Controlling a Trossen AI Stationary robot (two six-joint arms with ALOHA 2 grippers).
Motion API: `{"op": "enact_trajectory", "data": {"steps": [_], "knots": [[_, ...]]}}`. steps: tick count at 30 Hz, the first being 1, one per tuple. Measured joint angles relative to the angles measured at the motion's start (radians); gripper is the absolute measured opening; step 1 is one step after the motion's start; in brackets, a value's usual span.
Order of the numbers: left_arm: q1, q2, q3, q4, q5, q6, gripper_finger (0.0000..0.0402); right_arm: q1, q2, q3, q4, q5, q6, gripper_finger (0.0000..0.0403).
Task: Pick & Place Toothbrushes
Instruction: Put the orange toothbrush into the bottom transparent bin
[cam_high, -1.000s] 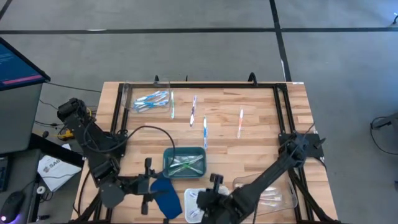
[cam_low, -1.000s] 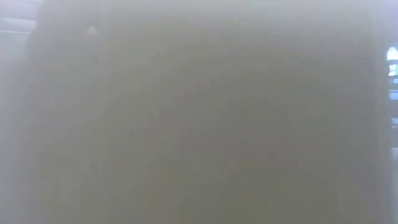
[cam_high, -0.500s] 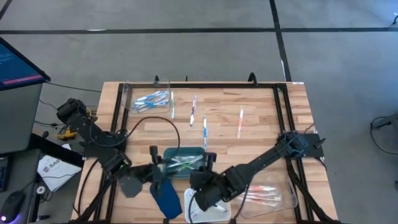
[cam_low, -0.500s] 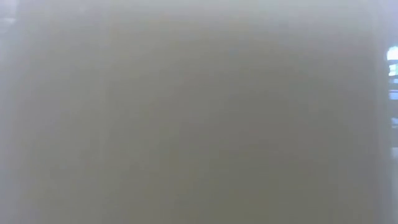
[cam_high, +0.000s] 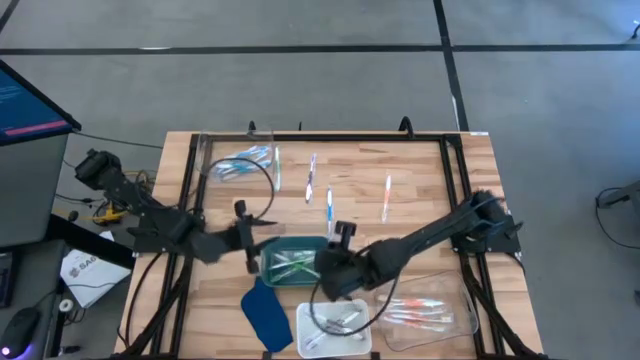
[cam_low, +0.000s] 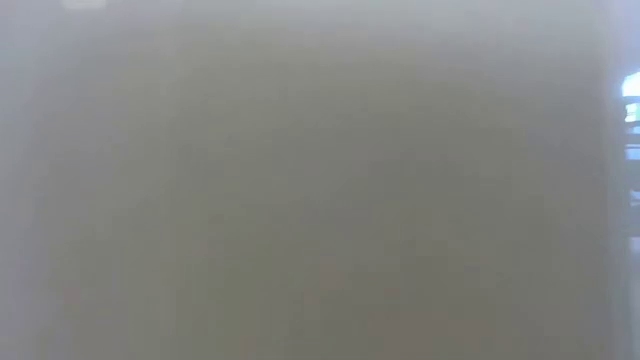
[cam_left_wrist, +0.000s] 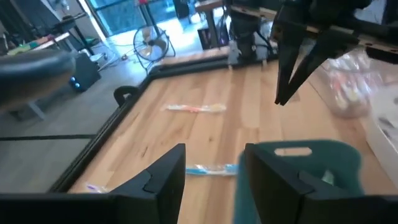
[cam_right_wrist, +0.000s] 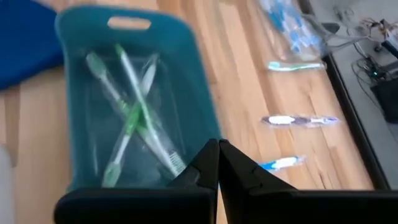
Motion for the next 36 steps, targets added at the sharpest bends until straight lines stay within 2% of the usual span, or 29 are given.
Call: {"op": "enact_trajectory", "data": {"steps": [6, 13, 19, 24, 29, 36], "knots": [[0.112, -0.133, -0.157, 0.205, 0.111, 0.127, 0.0158, -0.085, -0.222, -0.319, 0.318, -0.035, -0.020, 0.0000], [0.301, -0.198, -0.279, 0.372, 0.270, 0.188, 0.0158, -0.218, -0.388, -0.507, 0.416, -0.061, 0.004, 0.0000], [0.514, -0.194, -0.310, 0.432, 0.513, 0.183, 0.0158, -0.357, -0.436, -0.536, 0.370, -0.131, 0.041, 0.0000], [0.655, -0.193, -0.310, 0.447, 0.667, 0.179, 0.0158, -0.459, -0.437, -0.537, 0.331, -0.199, 0.043, 0.0000], [0.749, -0.193, -0.310, 0.482, 0.758, 0.181, 0.0158, -0.540, -0.437, -0.536, 0.250, -0.218, 0.081, 0.0000], [0.826, -0.193, -0.310, 0.604, 0.831, 0.179, 0.0153, -0.656, -0.421, -0.536, -0.022, -0.294, 0.224, 0.0000]]}}
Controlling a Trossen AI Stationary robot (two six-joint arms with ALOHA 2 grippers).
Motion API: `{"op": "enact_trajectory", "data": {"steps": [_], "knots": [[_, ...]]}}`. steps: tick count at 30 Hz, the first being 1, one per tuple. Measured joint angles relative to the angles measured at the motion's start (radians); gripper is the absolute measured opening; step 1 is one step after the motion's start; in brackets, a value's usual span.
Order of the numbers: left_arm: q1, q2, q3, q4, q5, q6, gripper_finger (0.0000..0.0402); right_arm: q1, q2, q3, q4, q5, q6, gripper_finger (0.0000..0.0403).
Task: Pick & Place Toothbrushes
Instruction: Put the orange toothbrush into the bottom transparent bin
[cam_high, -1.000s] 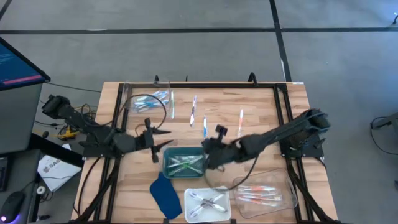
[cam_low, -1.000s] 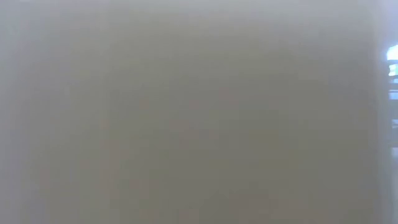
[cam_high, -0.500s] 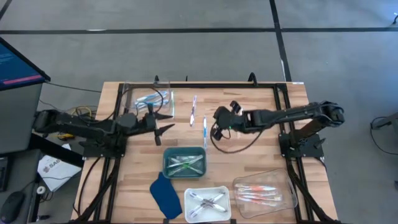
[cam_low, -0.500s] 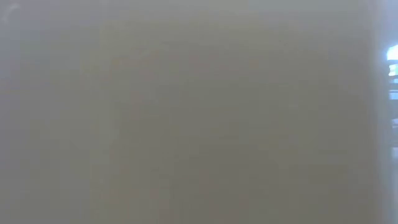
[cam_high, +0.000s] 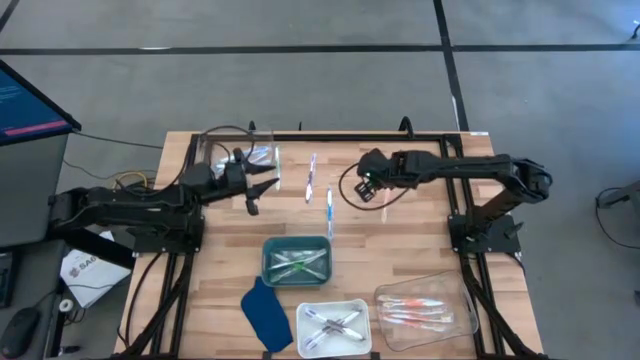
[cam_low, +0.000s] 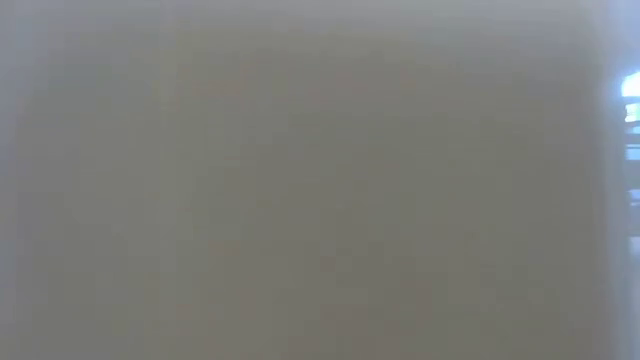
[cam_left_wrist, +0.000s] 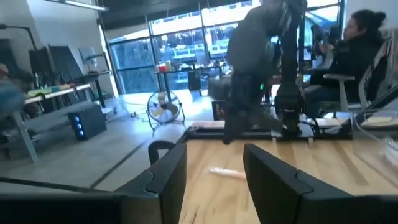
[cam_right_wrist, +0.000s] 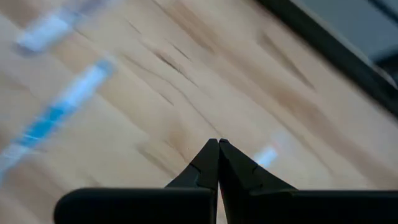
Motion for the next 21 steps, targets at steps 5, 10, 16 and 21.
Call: {"op": "enact_trajectory", "data": {"steps": [5, 10, 16, 21], "knots": [[0.015, 0.000, 0.000, -0.001, 0.002, 0.002, 0.0133, -0.043, -0.001, -0.002, -0.146, -0.079, 0.083, 0.0000], [0.015, 0.040, 0.001, -0.001, 0.002, 0.027, 0.0114, -0.079, -0.001, -0.048, -0.151, -0.281, 0.085, 0.0002], [0.015, 0.092, 0.001, -0.005, 0.001, 0.081, 0.0102, -0.122, 0.006, -0.138, -0.147, -0.489, 0.086, 0.0047], [0.014, 0.098, 0.001, -0.004, 0.001, 0.089, 0.0102, -0.145, 0.005, -0.139, -0.167, -0.521, 0.116, 0.0113]]}}
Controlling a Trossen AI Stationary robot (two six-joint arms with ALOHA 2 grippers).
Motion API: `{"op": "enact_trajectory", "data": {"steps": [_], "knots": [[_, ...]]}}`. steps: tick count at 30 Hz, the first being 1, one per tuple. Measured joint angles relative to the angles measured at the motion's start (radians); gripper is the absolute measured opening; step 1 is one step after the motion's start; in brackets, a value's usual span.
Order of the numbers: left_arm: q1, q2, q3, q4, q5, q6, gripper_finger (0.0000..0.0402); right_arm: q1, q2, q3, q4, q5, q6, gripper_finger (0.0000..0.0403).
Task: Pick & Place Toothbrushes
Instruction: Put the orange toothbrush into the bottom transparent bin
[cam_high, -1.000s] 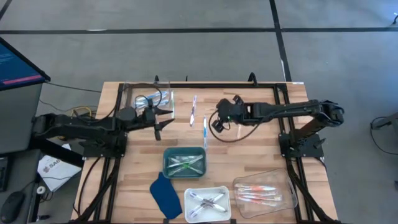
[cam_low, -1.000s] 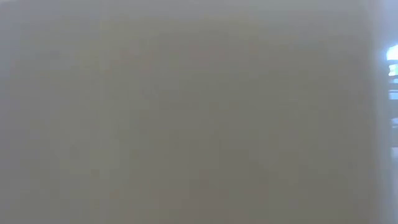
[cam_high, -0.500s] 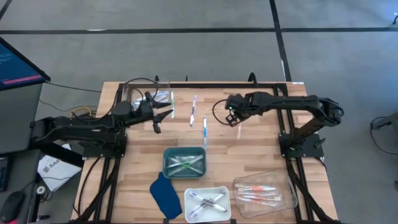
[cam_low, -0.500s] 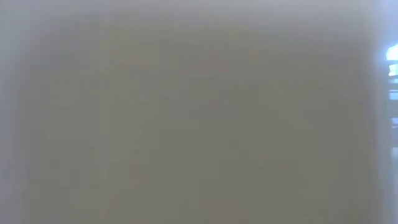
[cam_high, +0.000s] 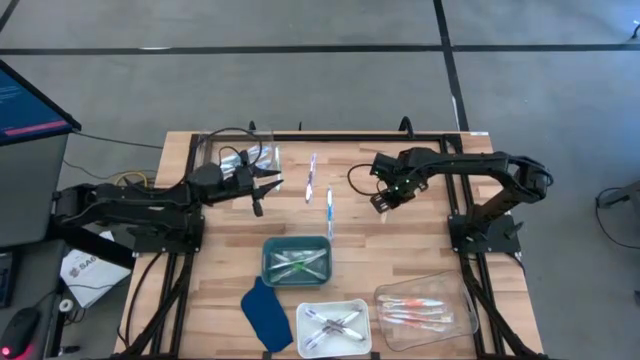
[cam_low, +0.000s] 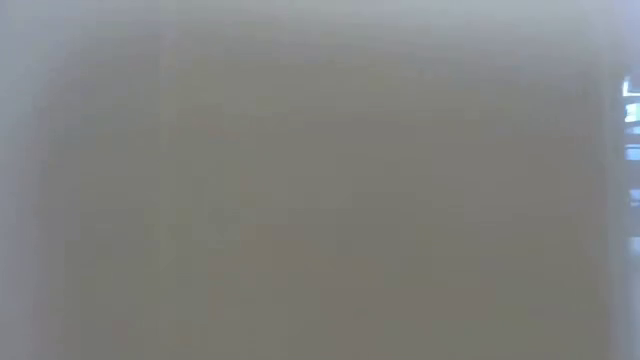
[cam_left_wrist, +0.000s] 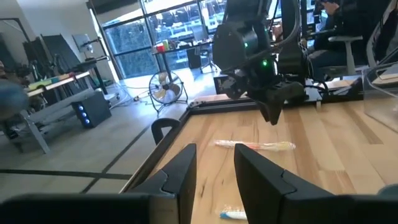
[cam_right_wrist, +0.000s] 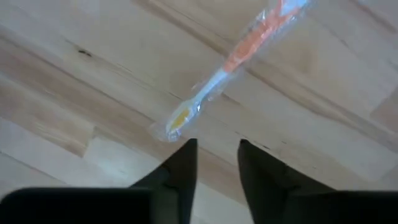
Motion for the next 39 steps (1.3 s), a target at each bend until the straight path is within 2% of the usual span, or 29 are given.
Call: {"op": "enact_trajectory", "data": {"steps": [8, 12, 21, 24, 28, 39], "knots": [[0.000, 0.000, 0.000, -0.001, -0.001, 0.000, 0.0101, -0.061, -0.001, 0.021, 0.072, 0.001, -0.006, 0.0215], [-0.001, 0.000, 0.000, -0.001, -0.001, -0.009, 0.0102, -0.095, 0.000, 0.021, 0.080, 0.001, -0.006, 0.0246], [-0.001, 0.000, 0.000, -0.001, 0.002, -0.011, 0.0101, -0.123, 0.000, 0.021, 0.162, 0.091, 0.020, 0.0241], [-0.001, 0.000, 0.000, -0.001, 0.038, -0.011, 0.0101, -0.116, 0.000, 0.021, 0.162, 0.121, 0.041, 0.0236], [-0.001, 0.000, 0.000, -0.001, 0.070, -0.017, 0.0101, -0.116, 0.000, 0.021, 0.161, 0.124, 0.049, 0.0233], [-0.001, 0.000, 0.000, -0.001, 0.071, -0.019, 0.0101, -0.103, 0.000, 0.021, 0.167, 0.135, 0.060, 0.0234]]}}
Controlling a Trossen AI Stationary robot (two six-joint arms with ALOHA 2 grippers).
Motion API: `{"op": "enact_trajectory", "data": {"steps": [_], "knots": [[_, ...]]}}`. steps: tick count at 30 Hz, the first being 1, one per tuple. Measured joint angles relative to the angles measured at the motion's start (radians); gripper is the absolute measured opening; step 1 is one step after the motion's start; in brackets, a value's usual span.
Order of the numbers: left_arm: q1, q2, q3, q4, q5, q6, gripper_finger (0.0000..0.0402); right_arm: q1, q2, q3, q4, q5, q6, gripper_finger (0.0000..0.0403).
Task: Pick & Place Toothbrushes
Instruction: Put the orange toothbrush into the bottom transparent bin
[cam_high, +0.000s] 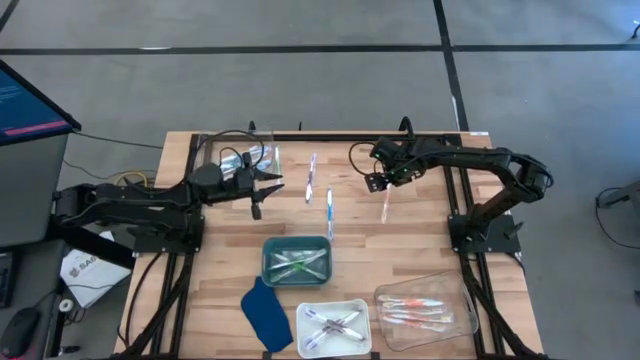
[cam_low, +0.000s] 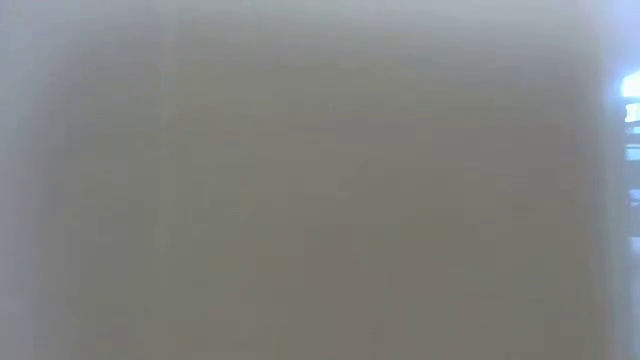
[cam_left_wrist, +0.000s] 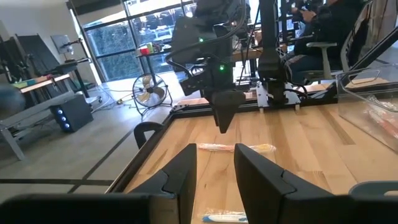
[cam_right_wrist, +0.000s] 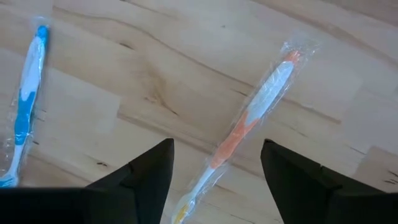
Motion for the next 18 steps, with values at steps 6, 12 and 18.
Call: {"op": "enact_trajectory", "data": {"steps": [6, 12, 18], "knots": [[0.000, 0.000, 0.000, -0.001, 0.000, 0.000, 0.0101, 0.068, 0.000, -0.019, 0.006, 0.010, 0.055, 0.0234], [0.000, 0.000, 0.000, -0.001, 0.000, 0.000, 0.0101, 0.118, 0.000, -0.019, 0.026, 0.069, 0.046, 0.0234], [0.000, 0.000, 0.000, 0.002, 0.000, 0.000, 0.0101, 0.006, 0.000, -0.019, 0.037, 0.082, 0.003, 0.0234]]}}
